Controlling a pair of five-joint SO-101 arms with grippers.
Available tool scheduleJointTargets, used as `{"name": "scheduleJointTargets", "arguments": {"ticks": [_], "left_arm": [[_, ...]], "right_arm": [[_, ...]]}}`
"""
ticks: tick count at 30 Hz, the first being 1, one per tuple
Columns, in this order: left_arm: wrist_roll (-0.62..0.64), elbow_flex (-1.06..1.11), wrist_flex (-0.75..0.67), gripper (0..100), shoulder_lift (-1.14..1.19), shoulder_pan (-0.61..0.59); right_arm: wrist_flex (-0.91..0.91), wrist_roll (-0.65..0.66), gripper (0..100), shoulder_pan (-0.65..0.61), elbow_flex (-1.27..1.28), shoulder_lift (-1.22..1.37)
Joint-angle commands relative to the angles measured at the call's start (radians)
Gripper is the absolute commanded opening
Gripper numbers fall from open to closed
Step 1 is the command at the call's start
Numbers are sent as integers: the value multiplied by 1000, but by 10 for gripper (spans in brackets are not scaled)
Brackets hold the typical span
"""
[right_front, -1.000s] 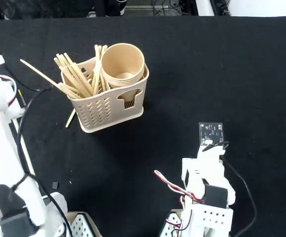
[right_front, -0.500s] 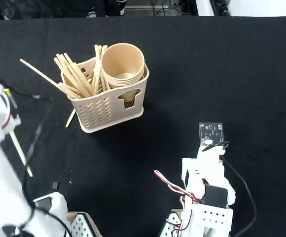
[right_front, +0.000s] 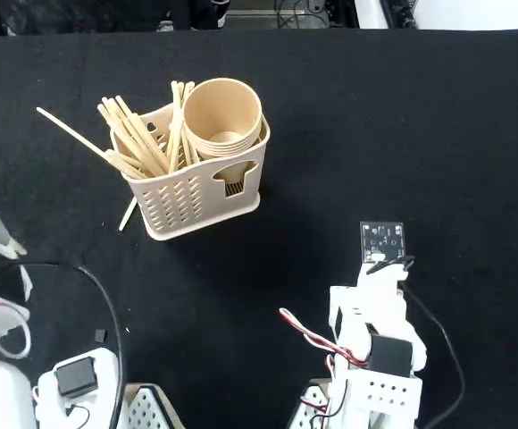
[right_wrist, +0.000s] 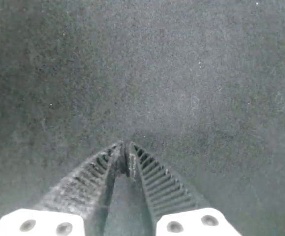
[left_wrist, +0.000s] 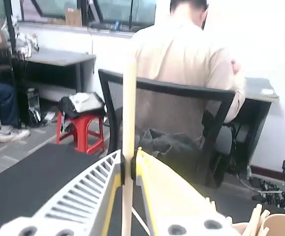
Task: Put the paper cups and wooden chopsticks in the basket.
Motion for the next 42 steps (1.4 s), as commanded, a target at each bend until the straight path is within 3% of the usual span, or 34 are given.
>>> {"name": "scheduleJointTargets", "arguments": {"ticks": [1, 8, 11, 20, 29, 42], "left_arm": [[32, 73, -103, 29, -104, 108], [63, 133, -201, 28, -219, 360], [121, 180, -262, 28, -227, 415], [203, 440, -499, 28, -256, 435], [262, 970, -948, 29, -468, 435], [183, 1093, -976, 37, -278, 572]], "right_arm": [[3, -3, 13, -11, -8, -67], [3, -3, 13, -11, -8, -67], [3, -3, 13, -11, -8, -67], [3, -3, 13, -11, -8, -67], [3, -3, 13, -11, -8, -67], [3, -3, 13, -11, -8, -67]]}}
